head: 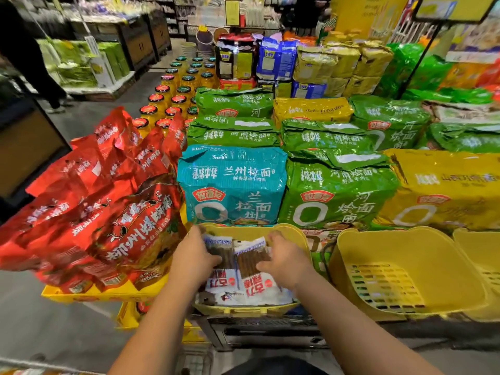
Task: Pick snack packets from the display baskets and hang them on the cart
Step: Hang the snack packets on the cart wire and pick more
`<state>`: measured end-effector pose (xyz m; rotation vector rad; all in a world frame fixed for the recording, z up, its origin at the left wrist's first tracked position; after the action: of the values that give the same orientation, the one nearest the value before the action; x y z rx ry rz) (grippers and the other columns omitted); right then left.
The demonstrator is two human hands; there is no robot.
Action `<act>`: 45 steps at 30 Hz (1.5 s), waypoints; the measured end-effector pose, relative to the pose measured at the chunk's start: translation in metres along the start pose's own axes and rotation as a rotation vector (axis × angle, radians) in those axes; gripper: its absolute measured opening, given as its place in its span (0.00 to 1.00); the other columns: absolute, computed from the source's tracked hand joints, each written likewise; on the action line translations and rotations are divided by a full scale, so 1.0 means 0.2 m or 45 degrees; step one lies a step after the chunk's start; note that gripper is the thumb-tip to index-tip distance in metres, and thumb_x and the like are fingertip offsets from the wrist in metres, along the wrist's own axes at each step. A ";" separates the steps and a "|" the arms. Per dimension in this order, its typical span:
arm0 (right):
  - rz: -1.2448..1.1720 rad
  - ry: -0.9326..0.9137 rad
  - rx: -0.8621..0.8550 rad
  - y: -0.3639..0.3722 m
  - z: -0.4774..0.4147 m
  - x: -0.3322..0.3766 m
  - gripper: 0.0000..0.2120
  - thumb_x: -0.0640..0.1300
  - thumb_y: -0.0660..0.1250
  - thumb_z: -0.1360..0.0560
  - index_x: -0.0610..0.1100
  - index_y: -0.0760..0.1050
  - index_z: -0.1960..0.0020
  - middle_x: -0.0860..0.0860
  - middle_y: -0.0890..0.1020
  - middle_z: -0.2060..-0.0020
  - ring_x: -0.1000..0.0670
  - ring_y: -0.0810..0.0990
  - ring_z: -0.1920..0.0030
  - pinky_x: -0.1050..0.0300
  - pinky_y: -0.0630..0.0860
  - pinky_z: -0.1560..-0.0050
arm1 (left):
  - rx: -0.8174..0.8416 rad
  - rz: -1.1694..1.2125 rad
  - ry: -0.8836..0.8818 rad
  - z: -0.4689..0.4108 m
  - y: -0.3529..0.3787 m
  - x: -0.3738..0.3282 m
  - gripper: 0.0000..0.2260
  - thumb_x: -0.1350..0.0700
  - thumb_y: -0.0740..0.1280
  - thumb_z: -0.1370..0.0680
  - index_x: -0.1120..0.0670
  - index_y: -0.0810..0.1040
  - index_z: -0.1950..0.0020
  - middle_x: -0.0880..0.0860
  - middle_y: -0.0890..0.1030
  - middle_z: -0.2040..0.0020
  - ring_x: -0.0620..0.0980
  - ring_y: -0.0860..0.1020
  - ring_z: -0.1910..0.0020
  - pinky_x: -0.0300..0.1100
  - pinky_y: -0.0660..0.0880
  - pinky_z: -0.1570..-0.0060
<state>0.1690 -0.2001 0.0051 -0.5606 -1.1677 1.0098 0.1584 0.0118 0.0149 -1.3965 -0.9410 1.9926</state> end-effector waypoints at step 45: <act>0.144 -0.960 0.094 0.26 0.28 0.65 0.13 0.48 0.68 0.21 0.48 0.78 0.37 0.50 0.78 0.44 0.45 0.74 0.40 0.48 0.71 0.36 | -0.774 -0.109 -0.018 0.89 -0.17 0.66 0.13 0.50 0.63 0.25 0.53 0.83 0.47 0.51 0.84 0.50 0.52 0.76 0.47 0.47 0.69 0.44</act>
<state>0.1053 -0.0701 0.0450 -0.1758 -1.7595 1.4147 -0.0519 0.0886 0.0052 -1.6068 -1.6774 1.7212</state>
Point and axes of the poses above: each hand's wrist, its own z-axis away from the middle knuckle, its own y-axis out of the palm, x = y × z, the point moved 6 cm from there along -z, towards the middle knuckle
